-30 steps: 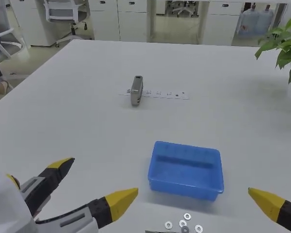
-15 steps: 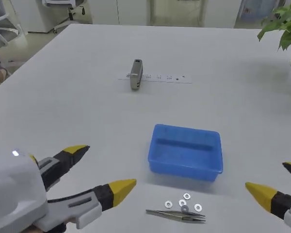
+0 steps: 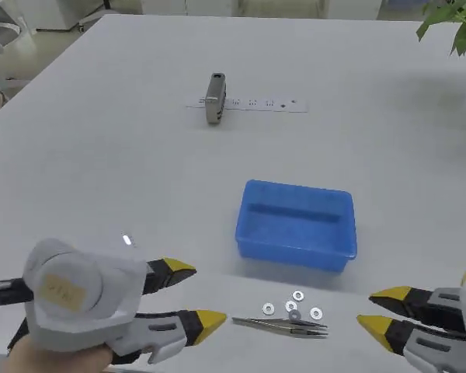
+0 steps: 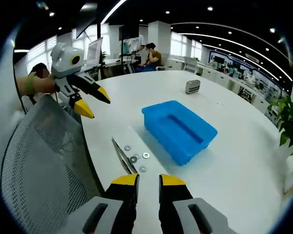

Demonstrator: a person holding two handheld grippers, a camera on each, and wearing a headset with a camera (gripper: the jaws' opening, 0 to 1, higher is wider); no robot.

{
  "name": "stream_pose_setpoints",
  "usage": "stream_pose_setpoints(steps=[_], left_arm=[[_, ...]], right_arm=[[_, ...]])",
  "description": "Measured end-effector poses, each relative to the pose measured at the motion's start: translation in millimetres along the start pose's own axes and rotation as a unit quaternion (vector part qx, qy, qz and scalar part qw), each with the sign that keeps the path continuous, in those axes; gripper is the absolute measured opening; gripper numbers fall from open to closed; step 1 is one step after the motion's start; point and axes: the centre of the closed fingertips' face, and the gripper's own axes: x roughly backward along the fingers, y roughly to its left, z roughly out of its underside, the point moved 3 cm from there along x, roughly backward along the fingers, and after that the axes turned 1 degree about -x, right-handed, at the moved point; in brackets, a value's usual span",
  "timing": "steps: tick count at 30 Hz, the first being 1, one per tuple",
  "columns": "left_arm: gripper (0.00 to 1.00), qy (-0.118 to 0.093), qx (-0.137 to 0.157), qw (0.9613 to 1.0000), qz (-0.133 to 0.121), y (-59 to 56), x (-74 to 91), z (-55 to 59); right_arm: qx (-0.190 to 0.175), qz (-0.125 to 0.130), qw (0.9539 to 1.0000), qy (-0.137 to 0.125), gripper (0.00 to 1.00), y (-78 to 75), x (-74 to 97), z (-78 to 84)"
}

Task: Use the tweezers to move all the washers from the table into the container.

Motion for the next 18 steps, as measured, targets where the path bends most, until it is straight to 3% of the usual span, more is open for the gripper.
stream_pose_setpoints(steps=[4,9,13,18], left_arm=[[0.33,0.023,-0.008,0.9991,0.034,-5.2,-11.8,3.3],[0.32,0.064,-0.045,0.9953,0.058,-9.6,-24.6,11.4],[0.29,0.105,-0.092,0.9872,0.077,-13.2,-34.6,20.2],[0.23,0.152,-0.152,0.9721,0.093,-15.2,-45.8,29.3]], right_arm=[[0.032,-0.033,0.9983,0.035,0.13,9.9,-15.1,4.9],[0.069,-0.061,0.9936,0.066,0.12,20.0,-29.7,7.9],[0.089,-0.074,0.9901,0.080,0.11,24.8,-38.9,8.0],[0.103,-0.084,0.9871,0.089,0.11,25.1,-48.2,5.1]])
